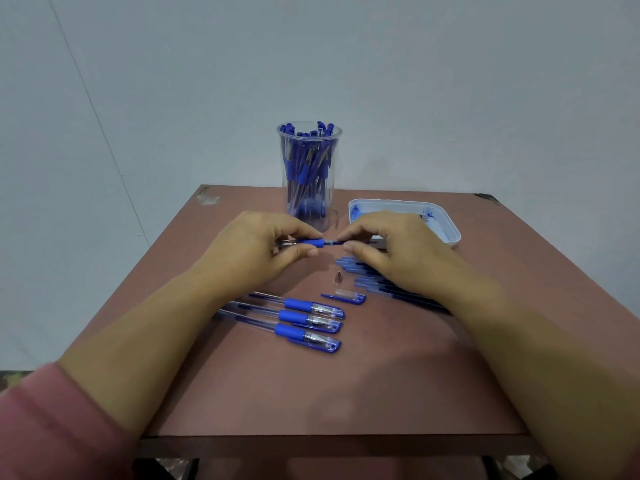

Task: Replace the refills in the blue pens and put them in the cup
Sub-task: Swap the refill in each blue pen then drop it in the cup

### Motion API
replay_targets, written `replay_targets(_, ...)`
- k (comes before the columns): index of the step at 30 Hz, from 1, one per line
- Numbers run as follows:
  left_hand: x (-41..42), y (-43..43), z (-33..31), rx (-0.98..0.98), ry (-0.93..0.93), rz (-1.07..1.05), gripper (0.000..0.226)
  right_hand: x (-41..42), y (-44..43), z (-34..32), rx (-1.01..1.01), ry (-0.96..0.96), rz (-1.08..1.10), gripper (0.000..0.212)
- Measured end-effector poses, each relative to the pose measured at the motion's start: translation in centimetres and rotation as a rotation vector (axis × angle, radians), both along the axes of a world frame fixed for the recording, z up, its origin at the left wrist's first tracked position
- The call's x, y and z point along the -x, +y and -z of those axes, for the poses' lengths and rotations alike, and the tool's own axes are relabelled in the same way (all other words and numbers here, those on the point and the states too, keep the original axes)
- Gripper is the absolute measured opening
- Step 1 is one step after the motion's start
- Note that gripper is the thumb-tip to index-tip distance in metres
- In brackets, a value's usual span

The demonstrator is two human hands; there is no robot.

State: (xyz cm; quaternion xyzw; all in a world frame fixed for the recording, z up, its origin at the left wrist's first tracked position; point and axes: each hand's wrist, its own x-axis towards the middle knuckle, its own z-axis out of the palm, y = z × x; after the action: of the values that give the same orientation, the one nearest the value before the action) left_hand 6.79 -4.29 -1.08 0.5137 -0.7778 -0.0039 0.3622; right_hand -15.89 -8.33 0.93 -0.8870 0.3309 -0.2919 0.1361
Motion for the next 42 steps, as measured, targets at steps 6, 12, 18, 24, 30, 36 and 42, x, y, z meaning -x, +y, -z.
replay_targets(6, 0.0, -0.1, 0.0, 0.0, -0.01, -0.009, 0.023, 1.2, -0.3, 0.0, 0.036, -0.021, 0.036, 0.013)
replay_targets(12, 0.1, -0.1, 0.1, -0.009, -0.008, 0.002, 0.022, 0.0, -0.1, 0.2, 0.13, 0.016, -0.039, 0.016)
replay_targets(18, 0.1, -0.2, 0.2, 0.0, -0.013, 0.003, 0.022, 0.7, -0.1, 0.0, 0.156, 0.006, -0.002, 0.019)
replay_targets(24, -0.3, -0.4, 0.3, -0.021, -0.014, -0.009, 0.021, 1.1, -0.7, 0.1, 0.083, -0.01, 0.019, 0.011)
replay_targets(30, -1.6, -0.7, 0.4, -0.03, 0.049, -0.06, 0.018, 3.0, -1.8, 0.6, -0.055, 0.132, 0.108, 0.009)
replay_targets(36, -1.4, -0.8, 0.3, -0.011, 0.032, -0.051, 0.02, 2.8, -1.4, 0.2, -0.05, 0.269, 0.097, 0.013)
replay_targets(42, -1.6, -0.7, 0.1, -0.002, 0.025, -0.061, 0.02, 3.7, -3.4, -0.1, -0.03, 0.079, 0.153, 0.013)
